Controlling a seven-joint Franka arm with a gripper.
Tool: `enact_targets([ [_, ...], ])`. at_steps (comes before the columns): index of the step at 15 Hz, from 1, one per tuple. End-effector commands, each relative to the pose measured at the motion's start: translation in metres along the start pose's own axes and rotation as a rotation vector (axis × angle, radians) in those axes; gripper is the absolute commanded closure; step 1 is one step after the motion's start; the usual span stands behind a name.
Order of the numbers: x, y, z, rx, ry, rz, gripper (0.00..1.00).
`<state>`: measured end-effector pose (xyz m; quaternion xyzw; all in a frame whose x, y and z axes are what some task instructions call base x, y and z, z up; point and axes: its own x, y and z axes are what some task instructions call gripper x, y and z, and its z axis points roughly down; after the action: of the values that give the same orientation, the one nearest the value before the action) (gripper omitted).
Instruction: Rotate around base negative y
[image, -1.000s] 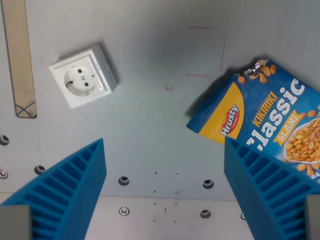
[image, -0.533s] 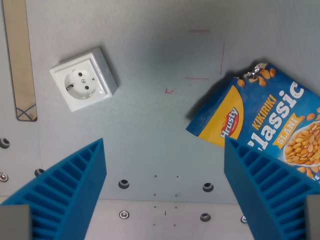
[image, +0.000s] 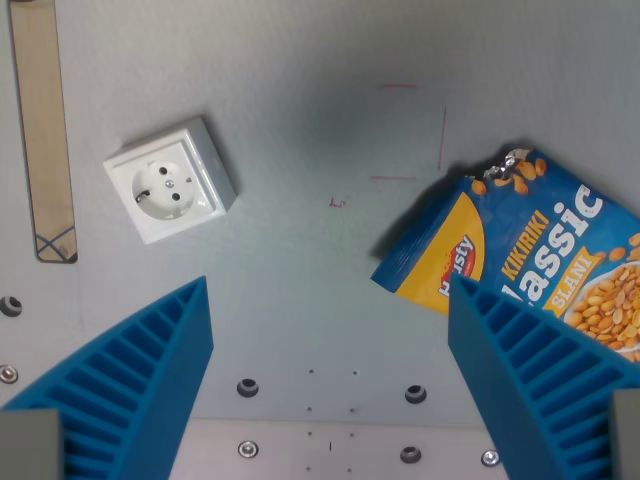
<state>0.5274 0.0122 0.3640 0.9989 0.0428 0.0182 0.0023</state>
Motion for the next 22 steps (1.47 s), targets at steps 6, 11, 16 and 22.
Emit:
enact_targets([
  [6, -0.0088, -0.0005, 0.0005, -0.023, 0.255, 0.001, 0.00],
  [11, -0.0088, -0.0005, 0.0005, -0.029, 0.321, 0.001, 0.00],
  [16, -0.0088, -0.0005, 0.0005, -0.034, 0.387, 0.001, 0.00],
  [22, -0.0088, -0.0005, 0.0005, -0.041, 0.467, 0.001, 0.00],
])
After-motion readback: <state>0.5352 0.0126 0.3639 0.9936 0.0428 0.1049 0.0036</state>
